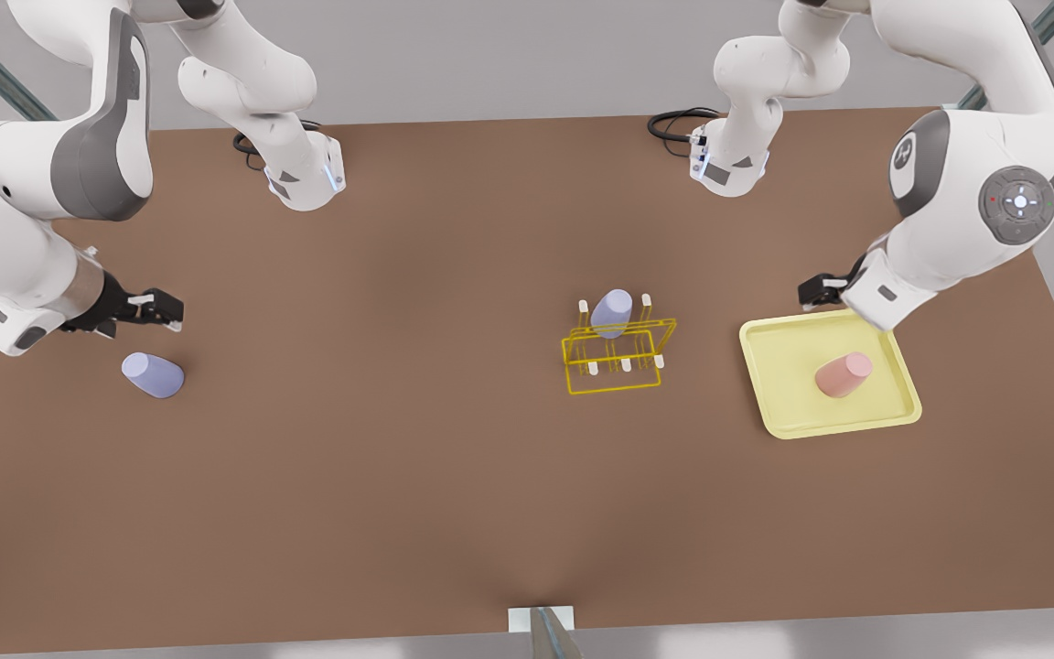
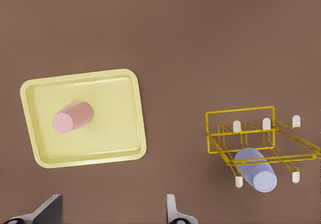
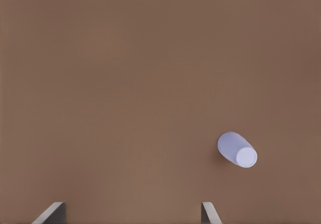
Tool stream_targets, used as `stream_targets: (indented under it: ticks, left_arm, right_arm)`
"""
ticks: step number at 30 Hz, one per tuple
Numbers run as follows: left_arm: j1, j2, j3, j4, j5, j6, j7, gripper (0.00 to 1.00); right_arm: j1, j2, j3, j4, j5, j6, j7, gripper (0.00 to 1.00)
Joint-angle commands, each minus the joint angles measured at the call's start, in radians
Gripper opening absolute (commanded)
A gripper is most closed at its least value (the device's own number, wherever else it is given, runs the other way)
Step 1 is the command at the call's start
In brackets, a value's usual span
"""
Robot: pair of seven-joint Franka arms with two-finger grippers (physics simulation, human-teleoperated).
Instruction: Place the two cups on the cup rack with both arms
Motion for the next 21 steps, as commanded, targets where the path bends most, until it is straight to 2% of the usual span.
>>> stream_targets:
  ticks: [1, 3, 4, 5, 8, 11, 14, 17, 18, 21]
  left_arm:
    - [0.0, -0.008, 0.001, -0.002, -0.006, 0.048, -0.008, 1.0]
    - [0.0, -0.008, 0.009, -0.041, -0.006, 0.071, -0.022, 1.0]
    - [0.001, 0.009, 0.07, -0.054, -0.009, 0.078, -0.108, 1.0]
    - [0.004, 0.041, 0.11, -0.074, -0.031, 0.15, -0.011, 1.0]
    - [0.104, 0.164, 0.122, -0.157, -0.046, 0.419, 0.214, 1.0]
    - [0.147, 0.228, 0.125, -0.2, -0.049, 0.551, 0.272, 1.0]
    - [0.187, 0.281, 0.125, -0.202, -0.048, 0.607, 0.282, 1.0]
    - [0.202, 0.279, 0.127, -0.303, -0.043, 0.695, 0.289, 1.0]
    - [0.201, 0.247, 0.139, -0.38, -0.04, 0.779, 0.3, 1.0]
    - [0.207, 0.245, 0.158, -0.419, -0.04, 0.793, 0.325, 1.0]
  right_arm:
    - [0.0, -0.001, 0.0, 0.0, -0.001, 0.025, -0.026, 1.0]
    - [0.002, 0.001, 0.0, -0.001, -0.009, 0.02, -0.026, 1.0]
    - [0.0, 0.005, 0.0, -0.001, -0.01, 0.02, -0.027, 1.0]
    - [0.0, 0.019, 0.0, -0.003, -0.021, 0.025, -0.03, 1.0]
    - [-0.11, 0.178, -0.001, -0.026, -0.08, 0.137, -0.174, 0.99]
    - [-0.239, 0.272, 0.0, -0.057, -0.067, 0.265, -0.237, 1.0]
    - [-0.277, 0.31, -0.001, -0.073, -0.07, 0.336, -0.273, 1.0]
    - [-0.303, 0.254, -0.001, -0.231, -0.073, 0.488, -0.283, 1.0]
    - [-0.308, 0.241, -0.001, -0.276, -0.072, 0.526, -0.289, 1.0]
    - [-0.357, 0.192, 0.0, -0.435, -0.07, 0.724, -0.381, 1.0]
